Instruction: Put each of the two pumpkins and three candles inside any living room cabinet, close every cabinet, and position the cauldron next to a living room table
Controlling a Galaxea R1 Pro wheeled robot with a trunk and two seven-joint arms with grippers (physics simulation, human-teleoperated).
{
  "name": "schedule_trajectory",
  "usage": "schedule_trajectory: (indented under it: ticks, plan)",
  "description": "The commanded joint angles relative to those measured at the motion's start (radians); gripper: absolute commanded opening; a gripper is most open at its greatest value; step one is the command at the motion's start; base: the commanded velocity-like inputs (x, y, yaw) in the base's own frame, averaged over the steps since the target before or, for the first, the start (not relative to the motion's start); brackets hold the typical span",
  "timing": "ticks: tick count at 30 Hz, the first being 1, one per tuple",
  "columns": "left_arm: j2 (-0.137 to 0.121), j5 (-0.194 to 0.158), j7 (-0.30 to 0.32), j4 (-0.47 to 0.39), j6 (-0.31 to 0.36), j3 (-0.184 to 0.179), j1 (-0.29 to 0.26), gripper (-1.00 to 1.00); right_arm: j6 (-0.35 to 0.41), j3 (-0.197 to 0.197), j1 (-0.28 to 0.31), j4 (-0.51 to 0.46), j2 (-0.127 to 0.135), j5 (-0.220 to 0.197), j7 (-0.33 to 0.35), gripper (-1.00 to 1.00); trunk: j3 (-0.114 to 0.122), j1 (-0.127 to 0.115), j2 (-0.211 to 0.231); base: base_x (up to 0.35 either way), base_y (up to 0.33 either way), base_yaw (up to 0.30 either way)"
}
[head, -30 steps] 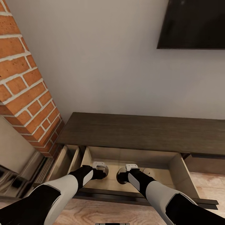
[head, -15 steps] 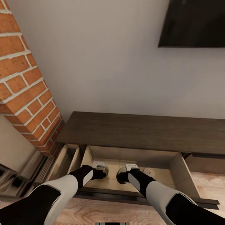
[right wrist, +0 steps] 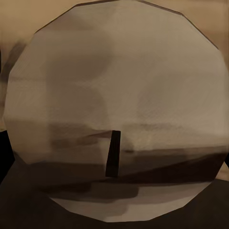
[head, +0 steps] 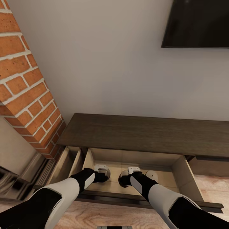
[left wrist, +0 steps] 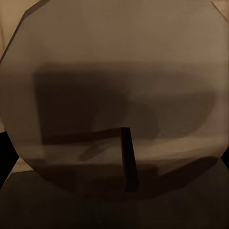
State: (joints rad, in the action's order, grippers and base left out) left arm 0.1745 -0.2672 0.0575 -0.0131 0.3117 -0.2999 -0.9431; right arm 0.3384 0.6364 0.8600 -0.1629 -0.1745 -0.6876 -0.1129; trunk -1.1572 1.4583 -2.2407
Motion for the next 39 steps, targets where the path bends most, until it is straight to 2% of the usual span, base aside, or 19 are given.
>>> schedule_trajectory:
  ticks: [1, 4, 5, 36, 37, 39]
  plan:
    - [0.0, -0.009, 0.001, -0.001, 0.004, -0.008, -0.001, -1.0, 0.004, 0.006, 0.001, -0.001, 0.0, -0.009, -0.007, -1.0, -0.001, 0.0, 0.0, 0.0, 0.0, 0.0]
    - [0.0, -0.009, 0.001, -0.001, 0.004, -0.008, -0.001, -1.0, 0.004, 0.006, 0.001, -0.001, 0.0, -0.009, -0.007, -1.0, -0.001, 0.0, 0.0, 0.0, 0.0, 0.0]
    - [0.0, -0.009, 0.001, -0.001, 0.004, -0.008, 0.0, -1.0, 0.004, 0.006, 0.001, -0.001, 0.0, -0.009, -0.007, 1.0, -0.001, 0.0, 0.0, 0.0, 0.0, 0.0]
    - [0.0, -0.009, 0.001, -0.001, 0.004, -0.008, -0.001, -1.0, 0.004, 0.005, 0.0, -0.001, 0.0, -0.009, -0.007, 1.0, -0.001, 0.0, 0.0, 0.0, 0.0, 0.0]
    - [0.0, -0.009, 0.001, -0.001, 0.004, -0.008, 0.0, 1.0, 0.004, 0.005, 0.0, -0.001, 0.0, -0.009, -0.007, 1.0, -0.001, 0.0, 0.0, 0.0, 0.0, 0.0]
    - [0.0, -0.009, 0.001, -0.001, 0.004, -0.008, 0.0, 1.0, 0.004, 0.006, 0.0, -0.001, 0.0, -0.009, -0.007, 1.0, -0.001, 0.0, 0.0, 0.0, 0.0, 0.0]
